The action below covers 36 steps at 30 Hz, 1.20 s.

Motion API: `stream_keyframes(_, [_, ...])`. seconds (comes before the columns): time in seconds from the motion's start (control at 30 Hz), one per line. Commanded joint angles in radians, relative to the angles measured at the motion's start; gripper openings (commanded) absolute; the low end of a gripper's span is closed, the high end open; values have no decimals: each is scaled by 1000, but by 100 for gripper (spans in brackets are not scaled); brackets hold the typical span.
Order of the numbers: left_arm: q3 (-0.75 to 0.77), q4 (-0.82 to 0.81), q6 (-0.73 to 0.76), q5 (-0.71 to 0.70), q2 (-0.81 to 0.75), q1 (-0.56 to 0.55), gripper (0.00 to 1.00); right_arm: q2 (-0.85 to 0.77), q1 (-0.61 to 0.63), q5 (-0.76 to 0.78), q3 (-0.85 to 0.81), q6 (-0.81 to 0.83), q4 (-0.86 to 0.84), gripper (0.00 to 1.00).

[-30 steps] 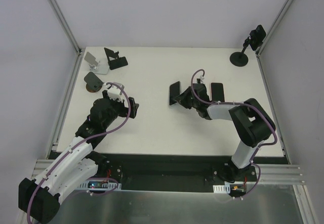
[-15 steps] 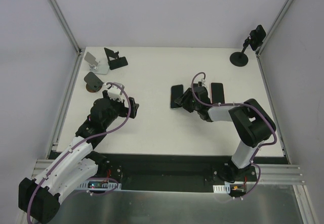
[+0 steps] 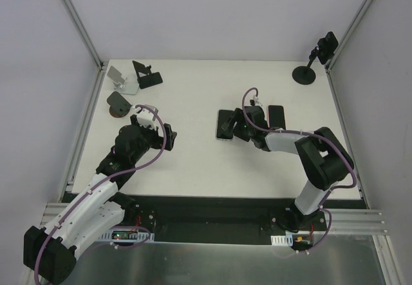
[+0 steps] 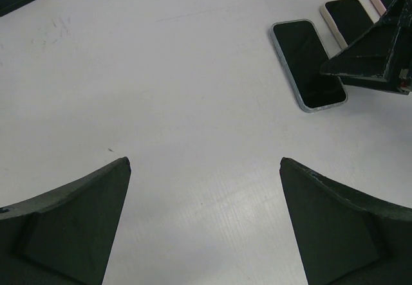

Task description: Remove the phone from the phone stand

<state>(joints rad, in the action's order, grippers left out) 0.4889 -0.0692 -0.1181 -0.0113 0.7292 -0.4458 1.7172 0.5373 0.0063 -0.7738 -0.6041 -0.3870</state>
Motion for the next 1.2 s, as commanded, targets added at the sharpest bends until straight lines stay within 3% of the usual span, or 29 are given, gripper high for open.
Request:
stream_keyframes(0.0, [22, -32, 9, 1, -2, -7, 99, -27, -8, 63, -51, 145, 221, 75])
stream_keyframes(0.13, [20, -32, 11, -6, -5, -7, 99, -77, -5, 70, -111, 222, 332, 94])
stream_keyframes(0.23, [20, -32, 14, -9, -5, -7, 99, -116, 15, 64, -163, 289, 419, 100])
stream_keyframes(0.4, [22, -30, 18, -15, -2, -7, 99, -148, 88, 26, -203, 337, 514, 96])
stream_keyframes(0.67, [20, -30, 17, -27, -8, -7, 99, -119, 203, -45, -216, 308, 533, 96])
stream_keyframes(1.17, [19, -32, 23, -33, -14, -7, 99, 36, 230, -43, -328, 331, 530, 96])
